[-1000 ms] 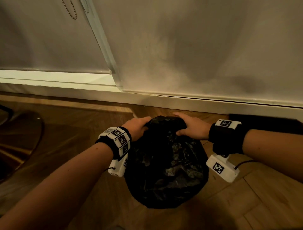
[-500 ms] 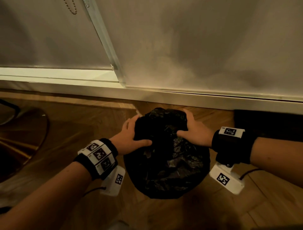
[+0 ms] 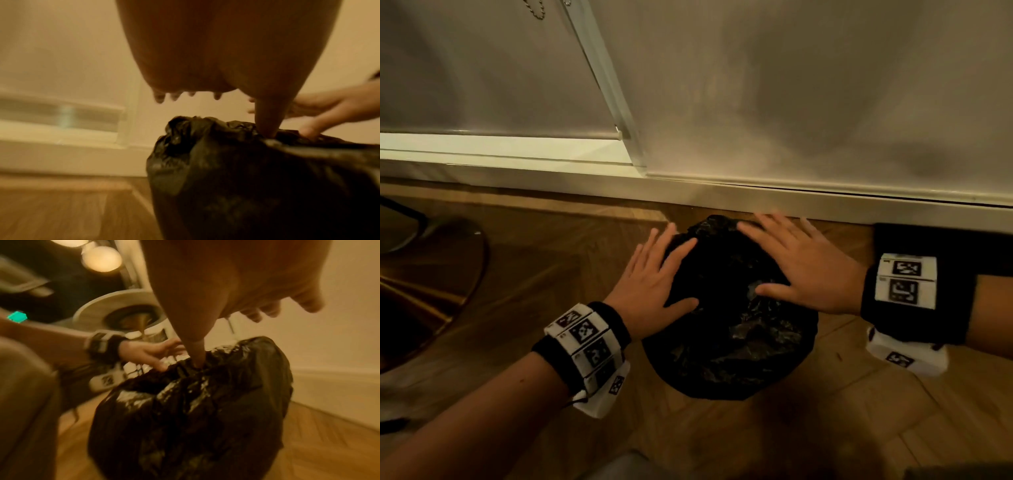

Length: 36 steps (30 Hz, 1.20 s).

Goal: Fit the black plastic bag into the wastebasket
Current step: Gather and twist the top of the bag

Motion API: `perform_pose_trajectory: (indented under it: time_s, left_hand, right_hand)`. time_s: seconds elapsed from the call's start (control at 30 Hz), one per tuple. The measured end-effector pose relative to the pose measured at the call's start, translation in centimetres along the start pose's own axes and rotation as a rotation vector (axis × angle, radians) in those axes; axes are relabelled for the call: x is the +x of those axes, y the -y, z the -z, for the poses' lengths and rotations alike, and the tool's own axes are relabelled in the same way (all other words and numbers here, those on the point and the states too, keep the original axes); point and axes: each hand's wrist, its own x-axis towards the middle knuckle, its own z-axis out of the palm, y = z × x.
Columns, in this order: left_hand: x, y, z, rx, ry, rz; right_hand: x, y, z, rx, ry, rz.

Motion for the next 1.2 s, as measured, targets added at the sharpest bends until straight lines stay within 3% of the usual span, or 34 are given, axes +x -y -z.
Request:
perform_pose_trajectory:
  time_s: [0.07,0.1,0.13,0.2,0.23,0.37,0.6,0.7,0.77,0.9,1.03,1.2]
  left_hand:
    - [0.3,-1.8,0.3,0.179,0.068,-0.196]
    - [0.6,-2.7,0.2,0.256,0.152,-0.255]
    - [1.0,-3.5,-0.1,0.322,0.259,-0.268]
    - [1.5,-4.3,-0.6,0.425,0.488,-0.238]
    - [1.6,-4.4,-0.8,0.465,0.584,-0.224]
    - [0.8,-3.7,-0.9,0.528,0.794,-0.187]
    - [1.0,-2.7,-0.9,0.556,0.766,-0.205]
    - [1.5,-3.7,0.7,0.489,0.538,-0.261]
    - [2.1,-4.2,1.2,0.513,0.449,-0.290]
    - [3.5,-3.3,1.2,0.700,0.578,-0.175]
    - [2.9,-1.9,1.3,0.750,0.601,-0.103]
    - [2.3,-1.5,0.8,0.730,0.563,-0.099]
  right_hand:
    - [0.0,1.7,0.5,-0.218,0.024,0.296]
    - [0.1,2.5,0.3,-0.273,0.129,0.382]
    - [0.4,3.4,-0.1,-0.305,0.283,0.387]
    - [1.2,4.5,-0.7,-0.405,0.660,0.256]
    - [1.6,4.8,-0.8,-0.457,0.763,0.220]
    - [2.5,4.3,-1.1,-0.541,0.928,0.158]
    - [2.0,4.2,-0.5,-0.583,0.909,0.163]
    - [2.8,4.7,0.8,-0.479,0.671,0.268]
    - [3.9,4.6,0.6,-0.460,0.616,0.339]
    - [6.3,2.1,-2.3,-0.631,0.674,0.303]
    - [6.4,-0.3,-3.3,-0.299,0.633,0.053]
    - [6.4,-1.3,-4.3,-0.331,0.664,0.046]
